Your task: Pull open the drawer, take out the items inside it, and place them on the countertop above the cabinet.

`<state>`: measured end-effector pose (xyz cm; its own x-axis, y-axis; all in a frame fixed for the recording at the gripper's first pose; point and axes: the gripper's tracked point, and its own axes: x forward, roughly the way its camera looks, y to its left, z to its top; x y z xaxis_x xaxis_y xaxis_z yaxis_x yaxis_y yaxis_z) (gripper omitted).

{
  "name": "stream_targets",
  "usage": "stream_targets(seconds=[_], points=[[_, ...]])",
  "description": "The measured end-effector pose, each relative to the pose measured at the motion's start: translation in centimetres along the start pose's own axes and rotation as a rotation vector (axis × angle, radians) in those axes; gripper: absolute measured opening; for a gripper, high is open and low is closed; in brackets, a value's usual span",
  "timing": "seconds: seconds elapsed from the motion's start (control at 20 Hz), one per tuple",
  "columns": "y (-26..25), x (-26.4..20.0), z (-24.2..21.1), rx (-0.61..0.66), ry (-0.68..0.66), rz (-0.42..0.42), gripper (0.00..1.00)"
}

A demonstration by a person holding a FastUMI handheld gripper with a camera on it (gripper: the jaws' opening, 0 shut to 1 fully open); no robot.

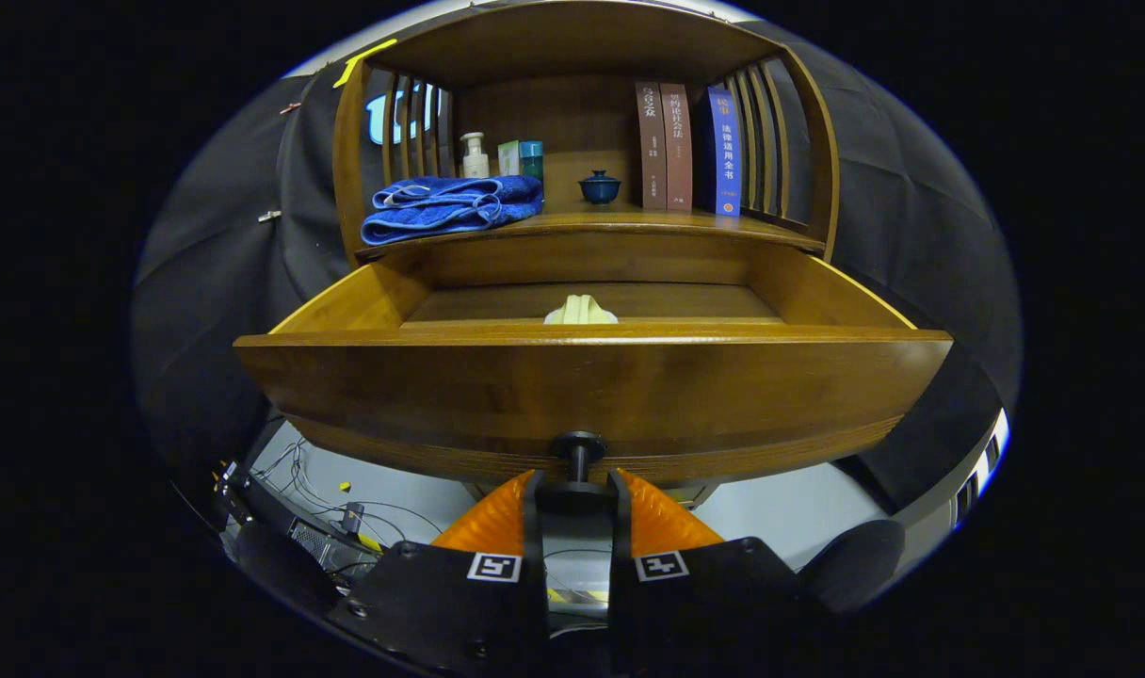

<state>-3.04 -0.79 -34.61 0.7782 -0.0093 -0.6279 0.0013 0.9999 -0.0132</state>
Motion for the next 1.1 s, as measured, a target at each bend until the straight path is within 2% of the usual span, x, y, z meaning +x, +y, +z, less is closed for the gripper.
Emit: stream_targets(seconds=[0.15, 0.4, 0.45, 0.55, 0.7, 0.9, 1.1], points=[[0.0, -0.4, -0.2, 0.016, 0.031, 0.002, 0.42], [-0.4, -5.4, 5.1, 0.051, -0.092, -0.012, 1.0], [-0.4, -6.3, 6.9, 0.057, -0.112, -0.005, 0.97], [-0.6, -6.7, 10.4, 0.065, -0.142, 0.005, 0.98], [-0.5, -3.8, 14.9, 0.064, -0.148, 0.01, 0.98], [0.4, 2.3, 16.8, 0.032, -0.009, 0.024, 0.99], [0.4, 8.0, 16.1, 0.065, 0.17, 0.006, 0.99]])
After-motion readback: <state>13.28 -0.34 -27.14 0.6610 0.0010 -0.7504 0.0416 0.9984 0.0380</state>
